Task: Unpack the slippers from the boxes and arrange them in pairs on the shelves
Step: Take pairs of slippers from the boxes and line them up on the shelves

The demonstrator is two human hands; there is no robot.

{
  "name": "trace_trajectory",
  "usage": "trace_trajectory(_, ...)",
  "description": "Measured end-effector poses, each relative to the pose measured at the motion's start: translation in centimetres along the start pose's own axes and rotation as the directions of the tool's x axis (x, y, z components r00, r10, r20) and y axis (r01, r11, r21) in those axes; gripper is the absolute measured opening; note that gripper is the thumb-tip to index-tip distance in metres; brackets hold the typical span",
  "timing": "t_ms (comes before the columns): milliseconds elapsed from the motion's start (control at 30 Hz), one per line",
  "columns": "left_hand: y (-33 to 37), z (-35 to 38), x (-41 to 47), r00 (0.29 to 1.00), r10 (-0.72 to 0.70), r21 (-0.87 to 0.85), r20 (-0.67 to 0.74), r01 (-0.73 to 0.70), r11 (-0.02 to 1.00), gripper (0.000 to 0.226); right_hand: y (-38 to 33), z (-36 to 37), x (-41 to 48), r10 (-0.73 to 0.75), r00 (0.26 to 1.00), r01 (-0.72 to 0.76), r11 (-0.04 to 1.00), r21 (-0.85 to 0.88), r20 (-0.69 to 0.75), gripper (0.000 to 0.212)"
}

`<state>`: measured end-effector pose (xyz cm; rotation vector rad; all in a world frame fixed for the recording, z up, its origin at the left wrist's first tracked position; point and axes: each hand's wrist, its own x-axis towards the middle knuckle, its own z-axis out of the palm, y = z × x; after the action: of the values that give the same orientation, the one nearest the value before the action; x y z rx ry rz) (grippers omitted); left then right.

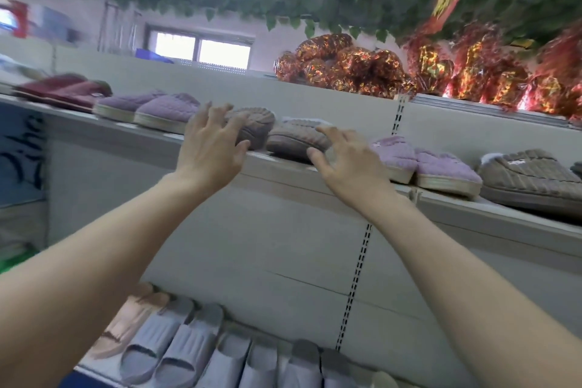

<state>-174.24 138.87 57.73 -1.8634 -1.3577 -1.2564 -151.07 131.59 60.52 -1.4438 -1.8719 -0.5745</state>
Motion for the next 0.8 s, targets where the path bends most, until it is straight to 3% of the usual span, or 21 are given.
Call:
trace_trajectory(133,-4.3,1.6,1.2,0.985,0.03,-0.143,0.169,-0.006,0.99,0.051,-2.5,3.6,2.3,0.139,0.988,-0.139,0.99,-0.009,0.062,0.064)
trace_trajectory(333,-5.6,2.4,2.4,0.975,0.155,-0.351,0.16,-0.091,0.932,0.037,-5.0,5.8,4.9,0.334,0.941,-0.334,0.943,-0.006,0.057,0.071)
trace_trajectory(600,-6.5,3.5,3.7,0.973,0.175,-0.38,0.148,-0.108,0.919,0.034,-5.8,7.2,5.3,0.353,0.935,-0.351,0.935,-0.047,0.041,0.058)
trace_trajectory(800,-6.7,3.7,3.2,0.966,0.221,-0.358,0.131,-0.162,0.92,0.041,-4.8,7.7,5.8,0.311,0.95,-0.298,0.932,-0.206,0.035,0.059)
